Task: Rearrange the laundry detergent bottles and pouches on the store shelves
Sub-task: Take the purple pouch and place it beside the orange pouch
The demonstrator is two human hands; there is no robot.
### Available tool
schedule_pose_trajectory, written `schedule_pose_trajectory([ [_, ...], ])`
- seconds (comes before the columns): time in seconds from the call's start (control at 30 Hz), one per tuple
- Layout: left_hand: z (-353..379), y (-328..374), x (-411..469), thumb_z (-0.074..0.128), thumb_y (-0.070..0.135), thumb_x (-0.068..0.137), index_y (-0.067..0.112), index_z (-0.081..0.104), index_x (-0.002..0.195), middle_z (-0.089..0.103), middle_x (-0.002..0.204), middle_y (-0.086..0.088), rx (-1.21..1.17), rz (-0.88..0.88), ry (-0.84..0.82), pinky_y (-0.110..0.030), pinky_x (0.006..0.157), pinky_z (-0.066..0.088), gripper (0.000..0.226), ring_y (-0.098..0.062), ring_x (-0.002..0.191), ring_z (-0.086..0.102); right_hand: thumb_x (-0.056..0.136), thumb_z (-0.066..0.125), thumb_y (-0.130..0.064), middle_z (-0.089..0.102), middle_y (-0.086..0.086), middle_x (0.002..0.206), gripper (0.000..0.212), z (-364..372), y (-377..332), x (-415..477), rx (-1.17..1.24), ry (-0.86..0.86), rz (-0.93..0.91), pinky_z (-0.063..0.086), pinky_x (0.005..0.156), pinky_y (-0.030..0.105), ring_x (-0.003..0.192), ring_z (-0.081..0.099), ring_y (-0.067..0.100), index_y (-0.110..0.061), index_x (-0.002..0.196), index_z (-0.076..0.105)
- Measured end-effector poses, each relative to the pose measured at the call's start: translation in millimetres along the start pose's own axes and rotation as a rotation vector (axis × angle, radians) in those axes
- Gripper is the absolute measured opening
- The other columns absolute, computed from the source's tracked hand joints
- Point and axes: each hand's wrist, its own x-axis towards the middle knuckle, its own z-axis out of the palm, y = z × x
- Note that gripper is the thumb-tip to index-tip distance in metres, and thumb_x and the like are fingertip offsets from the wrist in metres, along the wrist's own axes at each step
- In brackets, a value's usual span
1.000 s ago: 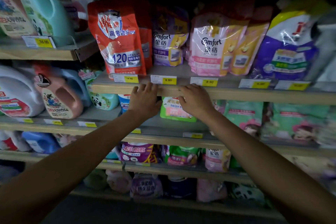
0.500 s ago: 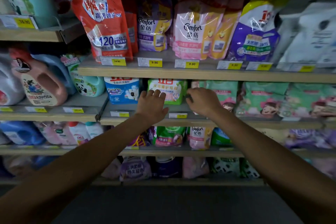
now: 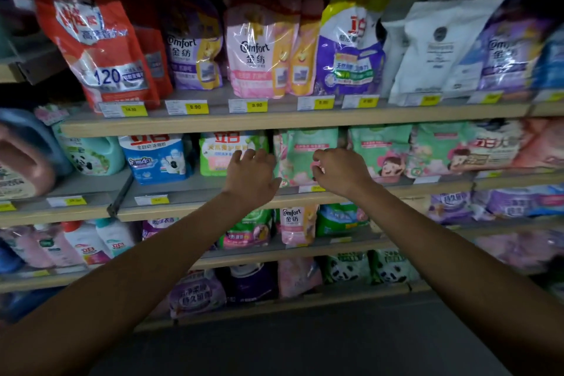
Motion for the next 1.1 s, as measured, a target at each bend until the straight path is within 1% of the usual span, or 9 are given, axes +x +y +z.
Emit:
schedule_pose_trajectory([
  [0.1,-8,33,38,0.043,0.045,0.092,0.011,0.044,0.131,0.049,0.135,-0.010,0.024,0.003,0.022,-0.043,0.106,0.029,0.052,-0.030,0.127,0.043,0.093,0.045,-0.029,0.066,0.011,0.110,0.033,-4,44,8,0.019,0.035,0.010,0.048,0.079,0.037,0.103,0.061,0.031,-0.013,0.119,0.058],
  [0.23,-14,88,102,0.043,0.047,0.092,0.012,0.043,0.133,0.048,0.136,-0.009,0.033,0.038,0.014,-0.041,0.104,0.030,0.054,-0.030,0.127,0.044,0.091,0.045,-0.028,0.068,0.011,0.106,0.028,-3,118,18,-0.021,0.042,0.032,0.047,0.077,0.035,0.100,0.061,0.032,-0.013,0.109,0.061],
  [0.4,-19,168,171,0.043,0.042,0.090,0.010,0.047,0.128,0.052,0.131,-0.011,-0.018,0.065,0.064,-0.043,0.103,0.032,0.049,-0.032,0.121,0.047,0.092,0.046,-0.032,0.067,0.014,0.110,0.036,-10,217,25,-0.047,0.095,0.103,0.048,0.082,0.038,0.104,0.061,0.033,-0.012,0.118,0.060],
  [0.47,-22,199,192,0.045,0.045,0.089,0.011,0.046,0.129,0.050,0.134,-0.010,-0.024,0.082,0.069,-0.042,0.104,0.031,0.052,-0.031,0.125,0.045,0.091,0.046,-0.032,0.067,0.014,0.109,0.036,-15,253,24,-0.060,0.103,0.132,0.046,0.083,0.038,0.103,0.061,0.033,-0.011,0.117,0.059],
  [0.57,-26,242,221,0.045,0.047,0.090,0.011,0.044,0.132,0.047,0.137,-0.011,-0.021,0.147,0.074,-0.043,0.106,0.029,0.055,-0.032,0.128,0.041,0.091,0.045,-0.030,0.067,0.014,0.104,0.032,-22,302,17,-0.080,0.120,0.196,0.045,0.080,0.037,0.099,0.061,0.034,-0.010,0.110,0.060],
  [0.67,-33,282,248,0.045,0.045,0.090,0.011,0.045,0.128,0.048,0.135,-0.011,-0.025,0.210,0.110,-0.044,0.104,0.029,0.051,-0.031,0.125,0.043,0.090,0.046,-0.030,0.068,0.013,0.107,0.032,-30,349,10,-0.096,0.123,0.285,0.044,0.083,0.037,0.101,0.061,0.034,-0.011,0.112,0.061],
  [0.77,-39,319,275,0.042,0.044,0.092,0.011,0.044,0.130,0.047,0.136,-0.011,-0.041,0.248,0.140,-0.044,0.105,0.028,0.051,-0.031,0.126,0.042,0.090,0.046,-0.030,0.068,0.012,0.108,0.033,-36,390,4,-0.099,0.120,0.346,0.045,0.086,0.038,0.102,0.061,0.033,-0.011,0.112,0.061],
  [1.0,-47,389,338,0.046,0.047,0.090,0.011,0.041,0.133,0.045,0.138,-0.010,-0.046,0.271,0.232,-0.044,0.104,0.030,0.056,-0.031,0.127,0.043,0.091,0.044,-0.032,0.068,0.012,0.104,0.033,-51,478,-1,-0.155,0.165,0.373,0.047,0.080,0.036,0.097,0.063,0.032,-0.011,0.108,0.062],
  [1.1,-55,410,373,0.046,0.047,0.089,0.011,0.042,0.131,0.047,0.136,-0.010,-0.016,0.279,0.324,-0.043,0.102,0.031,0.055,-0.031,0.125,0.044,0.092,0.043,-0.033,0.067,0.013,0.102,0.032,-61,516,16,-0.197,0.215,0.367,0.045,0.079,0.036,0.096,0.062,0.033,-0.010,0.108,0.060],
])
